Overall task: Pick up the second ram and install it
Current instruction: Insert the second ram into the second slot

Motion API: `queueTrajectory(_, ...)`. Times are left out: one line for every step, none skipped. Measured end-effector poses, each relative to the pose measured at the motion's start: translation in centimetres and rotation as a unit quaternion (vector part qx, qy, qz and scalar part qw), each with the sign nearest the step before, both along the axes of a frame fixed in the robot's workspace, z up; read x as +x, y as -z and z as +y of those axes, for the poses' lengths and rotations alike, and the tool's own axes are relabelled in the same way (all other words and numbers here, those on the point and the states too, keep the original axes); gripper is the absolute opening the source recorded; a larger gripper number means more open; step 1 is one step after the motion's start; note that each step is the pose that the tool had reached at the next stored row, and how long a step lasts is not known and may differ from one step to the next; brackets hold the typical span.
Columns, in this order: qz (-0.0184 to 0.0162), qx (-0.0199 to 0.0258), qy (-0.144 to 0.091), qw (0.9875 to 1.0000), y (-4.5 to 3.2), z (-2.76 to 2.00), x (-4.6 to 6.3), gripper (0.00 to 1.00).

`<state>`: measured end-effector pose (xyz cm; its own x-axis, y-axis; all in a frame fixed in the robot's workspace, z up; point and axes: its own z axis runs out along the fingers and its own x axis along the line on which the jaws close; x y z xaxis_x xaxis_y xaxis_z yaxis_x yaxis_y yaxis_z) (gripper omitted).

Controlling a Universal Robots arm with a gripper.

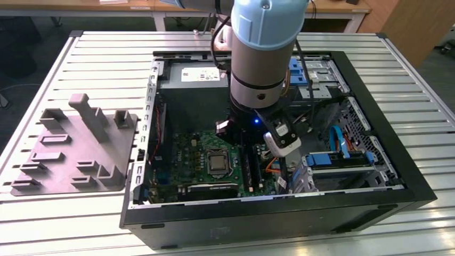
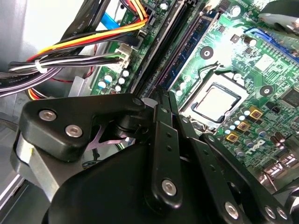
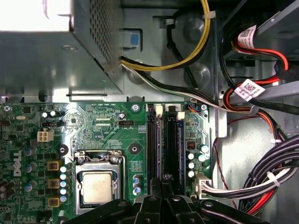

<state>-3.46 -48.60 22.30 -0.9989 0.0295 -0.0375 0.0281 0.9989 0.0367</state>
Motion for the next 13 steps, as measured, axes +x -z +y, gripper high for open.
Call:
queueTrajectory(0.0, 0.0, 0.0, 1.0, 0.01, 0.0, 0.0, 0.11)
queueTrajectory(0.0, 0.0001, 0.0, 1.0, 0.04, 0.0, 0.0, 0.11)
queueTrajectory(-0.0001, 0.0001, 0.0, 1.0, 0.1, 0.01, 0.0, 0.11)
queueTrajectory(0.0, 0.0, 0.0, 1.0, 0.13, 0.0, 0.0, 0.11)
queueTrajectory(0.0, -0.0001, 0.0, 1.0, 0.15, 0.0, 0.0, 0.11)
queueTrajectory(0.0, -0.0001, 0.0, 1.0, 0.16, 0.0, 0.0, 0.11)
queueTrajectory(0.0, 0.0, 0.0, 1.0, 0.21, 0.0, 0.0, 0.11)
queueTrajectory(-0.0001, 0.0001, 0.0, 1.0, 0.28, 0.0, 0.0, 0.11)
queueTrajectory(0.0, 0.0, 0.0, 1.0, 0.34, 0.0, 0.0, 0.11)
queueTrajectory(0.0, 0.0, 0.0, 1.0, 0.4, 0.0, 0.0, 0.11)
queueTrajectory(0.0, -0.0001, 0.0, 1.0, 0.44, 0.0, 0.0, 0.11)
queueTrajectory(0.0, -0.0001, 0.0, 1.0, 0.47, -0.01, 0.0, 0.11)
queueTrajectory(0.0, -0.0002, 0.0, 1.0, 0.47, -0.01, 0.0, 0.11)
